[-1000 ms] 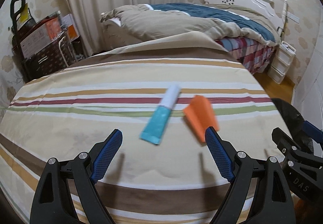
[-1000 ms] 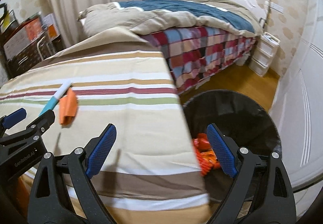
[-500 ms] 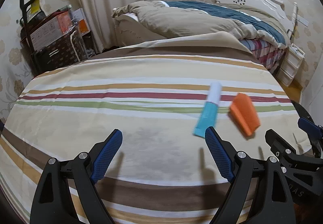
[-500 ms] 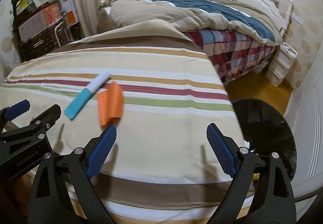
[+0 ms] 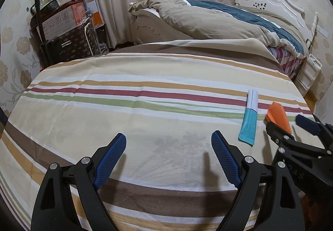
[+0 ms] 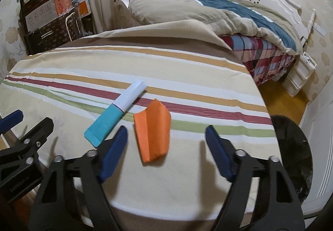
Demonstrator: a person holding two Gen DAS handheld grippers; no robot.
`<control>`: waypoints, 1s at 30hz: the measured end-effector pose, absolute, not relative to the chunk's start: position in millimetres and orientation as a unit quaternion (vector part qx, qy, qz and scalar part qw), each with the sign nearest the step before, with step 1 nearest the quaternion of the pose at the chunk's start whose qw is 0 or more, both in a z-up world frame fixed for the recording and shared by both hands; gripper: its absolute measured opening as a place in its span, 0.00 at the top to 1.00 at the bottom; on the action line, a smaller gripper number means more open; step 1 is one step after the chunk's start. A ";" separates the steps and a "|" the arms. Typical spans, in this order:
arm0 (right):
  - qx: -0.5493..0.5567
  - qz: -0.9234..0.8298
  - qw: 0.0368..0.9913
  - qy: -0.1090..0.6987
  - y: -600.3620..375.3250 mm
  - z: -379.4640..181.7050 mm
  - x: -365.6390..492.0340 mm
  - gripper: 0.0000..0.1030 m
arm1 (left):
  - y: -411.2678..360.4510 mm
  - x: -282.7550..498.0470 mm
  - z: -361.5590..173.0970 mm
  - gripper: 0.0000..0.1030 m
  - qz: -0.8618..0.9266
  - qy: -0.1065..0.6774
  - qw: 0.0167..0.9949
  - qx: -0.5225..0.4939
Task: Collect trash
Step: 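Grasp the orange folded paper with the right gripper, then grasp the blue-and-white tube with the left gripper while the right gripper holds the paper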
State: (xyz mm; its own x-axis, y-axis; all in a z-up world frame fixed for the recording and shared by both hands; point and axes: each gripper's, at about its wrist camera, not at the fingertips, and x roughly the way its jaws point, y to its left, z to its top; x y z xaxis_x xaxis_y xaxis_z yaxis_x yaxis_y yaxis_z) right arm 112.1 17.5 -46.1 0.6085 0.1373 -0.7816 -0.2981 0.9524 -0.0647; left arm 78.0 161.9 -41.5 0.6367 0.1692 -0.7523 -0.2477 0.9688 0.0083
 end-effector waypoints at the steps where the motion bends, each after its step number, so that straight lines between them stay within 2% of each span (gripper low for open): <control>1: -0.091 0.124 0.889 0.431 18.3 -47.6 114.5 0.44 | 161.3 78.2 -41.6 0.19 0.115 0.410 0.903 -0.047; 5: -0.079 0.130 0.888 0.434 15.9 -48.5 118.8 0.52 | 158.2 79.1 -41.2 0.19 0.112 0.408 0.905 -0.035; 7: -0.076 0.129 0.888 0.434 12.1 -48.1 119.8 0.60 | 155.2 80.5 -41.1 0.19 0.108 0.408 0.906 -0.031; 10: -0.075 0.124 0.890 0.433 5.8 -47.8 121.3 0.65 | 149.6 83.9 -41.1 0.19 0.102 0.408 0.907 -0.029; 30: -0.047 0.093 0.895 0.434 -47.0 -47.1 136.2 0.68 | 89.1 133.6 -47.9 0.19 0.032 0.431 0.902 0.014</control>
